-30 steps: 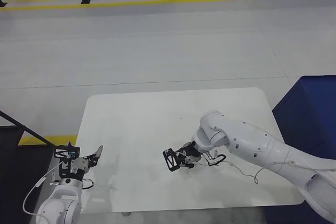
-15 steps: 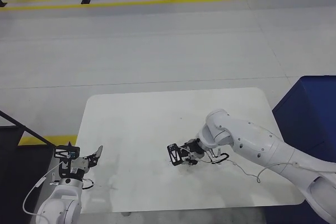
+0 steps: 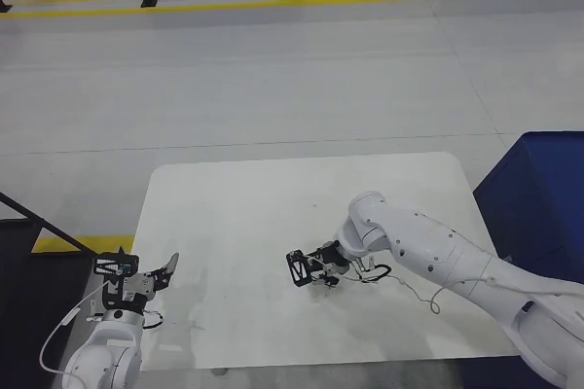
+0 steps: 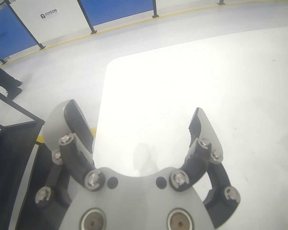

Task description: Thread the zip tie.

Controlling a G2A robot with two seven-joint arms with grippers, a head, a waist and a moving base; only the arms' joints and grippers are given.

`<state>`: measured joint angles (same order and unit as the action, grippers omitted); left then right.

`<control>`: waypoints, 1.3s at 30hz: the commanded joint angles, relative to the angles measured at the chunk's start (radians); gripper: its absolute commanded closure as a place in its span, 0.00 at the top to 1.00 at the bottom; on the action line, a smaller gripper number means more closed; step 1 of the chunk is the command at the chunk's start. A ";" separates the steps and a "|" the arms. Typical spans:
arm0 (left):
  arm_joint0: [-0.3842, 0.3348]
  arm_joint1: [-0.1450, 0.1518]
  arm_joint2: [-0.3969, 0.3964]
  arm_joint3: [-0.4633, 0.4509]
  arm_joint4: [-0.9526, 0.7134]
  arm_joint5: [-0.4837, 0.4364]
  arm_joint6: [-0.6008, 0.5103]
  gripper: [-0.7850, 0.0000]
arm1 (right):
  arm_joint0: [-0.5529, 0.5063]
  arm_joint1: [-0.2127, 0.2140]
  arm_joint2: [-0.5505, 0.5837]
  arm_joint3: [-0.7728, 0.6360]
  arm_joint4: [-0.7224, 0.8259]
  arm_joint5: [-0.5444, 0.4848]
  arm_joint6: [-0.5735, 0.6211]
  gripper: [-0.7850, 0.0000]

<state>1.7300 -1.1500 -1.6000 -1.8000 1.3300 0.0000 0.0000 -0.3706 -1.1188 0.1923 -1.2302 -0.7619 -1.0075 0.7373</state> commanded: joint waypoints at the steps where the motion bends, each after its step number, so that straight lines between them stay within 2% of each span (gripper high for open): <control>1: 0.000 0.000 0.000 0.000 0.000 0.000 0.000 1.00 | 0.000 -0.013 -0.003 0.020 -0.021 -0.005 -0.019 0.22; 15: 0.000 0.000 0.000 0.000 0.000 0.000 0.000 1.00 | -0.003 -0.101 -0.022 0.147 -0.100 -0.005 -0.096 0.18; 17: 0.000 0.000 0.000 0.000 0.000 0.000 0.000 1.00 | -0.005 -0.112 -0.022 0.166 -0.100 -0.005 -0.096 0.12; 19: 0.000 0.000 0.000 0.000 0.000 0.000 0.000 1.00 | -0.006 -0.121 -0.022 0.177 -0.101 -0.005 -0.095 0.00; 25: 0.000 0.000 0.000 0.000 0.000 0.000 0.000 1.00 | -0.008 -0.136 -0.022 0.183 -0.091 -0.005 -0.093 0.00; 29: 0.000 0.000 0.000 0.000 0.000 0.000 0.000 1.00 | -0.004 -0.123 -0.022 0.151 -0.067 -0.005 -0.088 0.00; 32: 0.000 0.000 0.000 0.000 0.000 0.000 0.000 1.00 | -0.008 -0.098 -0.022 0.087 -0.023 -0.005 -0.079 0.00; 35: 0.000 0.000 0.000 0.000 0.000 0.000 0.000 1.00 | -0.002 -0.052 -0.022 0.008 0.040 -0.005 -0.072 0.00; 39: 0.000 0.000 0.000 0.000 0.000 0.000 0.000 1.00 | 0.015 0.035 -0.022 -0.108 0.126 -0.005 -0.113 0.00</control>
<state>1.7300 -1.1500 -1.6000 -1.8000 1.3300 0.0000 0.0000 -0.3595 -1.1075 0.1700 -1.3092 -0.6548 -1.0123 0.6360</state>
